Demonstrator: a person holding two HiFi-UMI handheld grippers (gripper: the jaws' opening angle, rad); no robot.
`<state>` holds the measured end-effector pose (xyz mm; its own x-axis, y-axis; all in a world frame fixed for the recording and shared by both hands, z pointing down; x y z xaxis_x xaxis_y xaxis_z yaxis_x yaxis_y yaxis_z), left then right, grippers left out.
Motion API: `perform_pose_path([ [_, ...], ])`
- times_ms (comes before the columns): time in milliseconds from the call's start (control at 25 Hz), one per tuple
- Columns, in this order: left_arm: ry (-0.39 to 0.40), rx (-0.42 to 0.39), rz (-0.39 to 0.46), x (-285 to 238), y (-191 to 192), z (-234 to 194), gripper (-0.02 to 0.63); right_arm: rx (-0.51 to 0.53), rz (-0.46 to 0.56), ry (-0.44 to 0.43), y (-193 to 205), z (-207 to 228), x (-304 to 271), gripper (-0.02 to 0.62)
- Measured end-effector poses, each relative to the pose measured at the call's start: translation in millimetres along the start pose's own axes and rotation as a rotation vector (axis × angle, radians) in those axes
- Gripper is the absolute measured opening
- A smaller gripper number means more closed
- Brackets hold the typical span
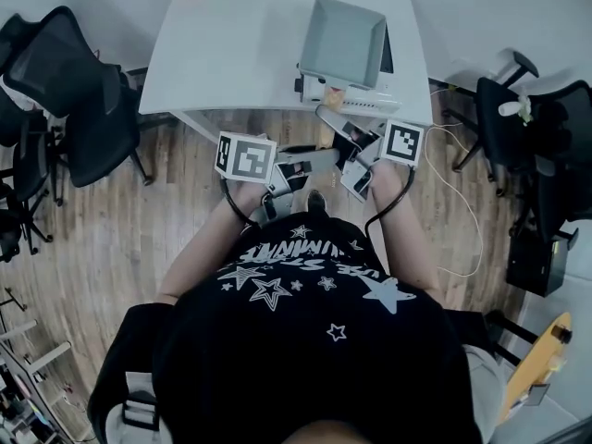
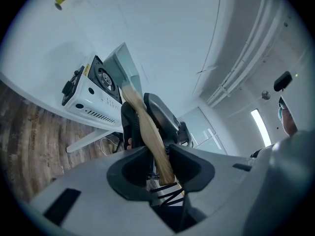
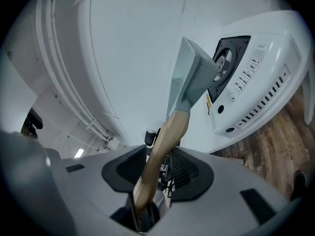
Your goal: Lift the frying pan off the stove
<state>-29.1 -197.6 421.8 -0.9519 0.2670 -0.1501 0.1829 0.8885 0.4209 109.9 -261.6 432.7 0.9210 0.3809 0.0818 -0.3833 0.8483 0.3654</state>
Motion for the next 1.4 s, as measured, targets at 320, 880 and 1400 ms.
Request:
perform_pose_path([
  [320,0.044,-0.030,-0.040,56.4,57.3,14.4,0.129,0.028,0.041,0.016,81.4,-33.8,-5.0,0.150],
  [880,0.098,-0.028,-0.138,104.6,143.7,30.1,0.134,0.018,0.101,0.070,187.5,-65.5,15.7,0.153],
  [1400,0.077,-0.011,-0.121,102.3,171.0,37.7,0.133,0.008,0.081,0.054,206.0,-67.2,31.3,0.153],
])
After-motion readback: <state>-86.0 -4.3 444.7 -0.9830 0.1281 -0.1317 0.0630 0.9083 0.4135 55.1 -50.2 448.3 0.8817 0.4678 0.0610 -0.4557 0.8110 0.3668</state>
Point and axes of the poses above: the fingertips, and each gripper's own axes: x backward along the fingers, z to its right, y out of its underside, the point moved 9 cm from there along x, backward along the fingers, and after that the axes turned 5 degrees about -y, right-handed, at the moved point
